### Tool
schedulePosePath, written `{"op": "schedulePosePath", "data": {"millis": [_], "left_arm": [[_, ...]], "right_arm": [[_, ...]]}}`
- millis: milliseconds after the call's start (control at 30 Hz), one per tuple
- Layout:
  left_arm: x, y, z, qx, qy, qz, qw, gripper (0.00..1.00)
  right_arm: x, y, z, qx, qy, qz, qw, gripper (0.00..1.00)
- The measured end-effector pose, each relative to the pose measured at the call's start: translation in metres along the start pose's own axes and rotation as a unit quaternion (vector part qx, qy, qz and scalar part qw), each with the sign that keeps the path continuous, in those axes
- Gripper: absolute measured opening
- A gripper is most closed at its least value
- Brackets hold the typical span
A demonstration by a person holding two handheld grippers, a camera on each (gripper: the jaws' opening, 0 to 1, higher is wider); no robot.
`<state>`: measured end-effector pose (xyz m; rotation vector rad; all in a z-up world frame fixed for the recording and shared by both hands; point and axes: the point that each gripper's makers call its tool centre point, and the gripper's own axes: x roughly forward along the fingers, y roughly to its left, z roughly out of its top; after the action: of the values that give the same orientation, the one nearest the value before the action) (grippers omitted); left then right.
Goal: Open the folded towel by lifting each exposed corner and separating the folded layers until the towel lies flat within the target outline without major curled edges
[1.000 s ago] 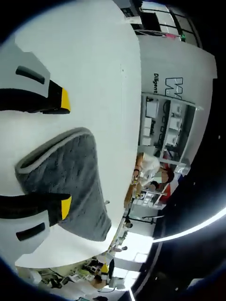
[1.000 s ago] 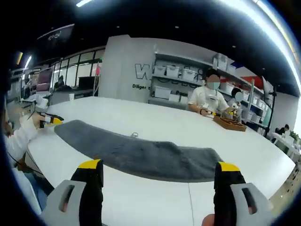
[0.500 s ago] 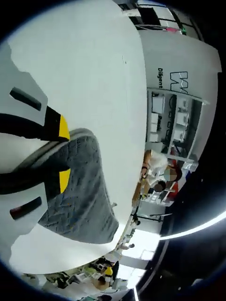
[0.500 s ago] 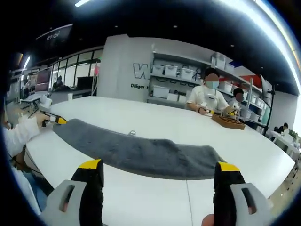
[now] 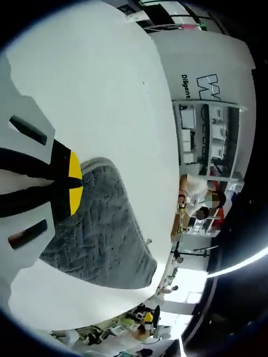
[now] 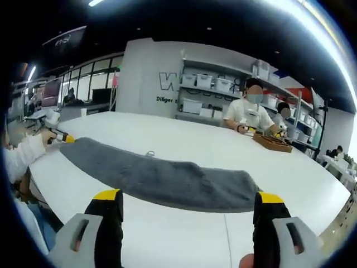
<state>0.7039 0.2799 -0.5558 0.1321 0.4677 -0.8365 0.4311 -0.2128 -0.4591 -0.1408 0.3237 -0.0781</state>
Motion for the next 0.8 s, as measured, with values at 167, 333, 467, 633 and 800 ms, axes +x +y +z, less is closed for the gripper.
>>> {"op": "schedulePosePath", "data": {"millis": [167, 333, 467, 633, 800], "left_arm": [[-0.032, 0.037, -0.014, -0.011, 0.0, 0.031, 0.9995, 0.02], [-0.069, 0.075, -0.029, -0.027, -0.001, 0.066, 0.9975, 0.02], [-0.099, 0.108, -0.042, -0.043, 0.0, 0.1, 0.9941, 0.02], [-0.13, 0.141, -0.055, -0.061, 0.001, 0.138, 0.9885, 0.02], [-0.147, 0.16, -0.062, -0.072, 0.001, 0.162, 0.9842, 0.02]], "right_arm": [[0.005, 0.002, 0.002, -0.005, 0.005, 0.001, 1.0, 0.98], [0.015, 0.008, 0.004, -0.006, 0.009, 0.007, 0.9999, 0.98], [0.027, 0.017, 0.005, -0.008, 0.014, 0.016, 0.9998, 0.98], [0.039, 0.029, 0.008, -0.012, 0.016, 0.03, 0.9993, 0.98], [0.047, 0.039, 0.01, -0.017, 0.018, 0.043, 0.9988, 0.98]]}}
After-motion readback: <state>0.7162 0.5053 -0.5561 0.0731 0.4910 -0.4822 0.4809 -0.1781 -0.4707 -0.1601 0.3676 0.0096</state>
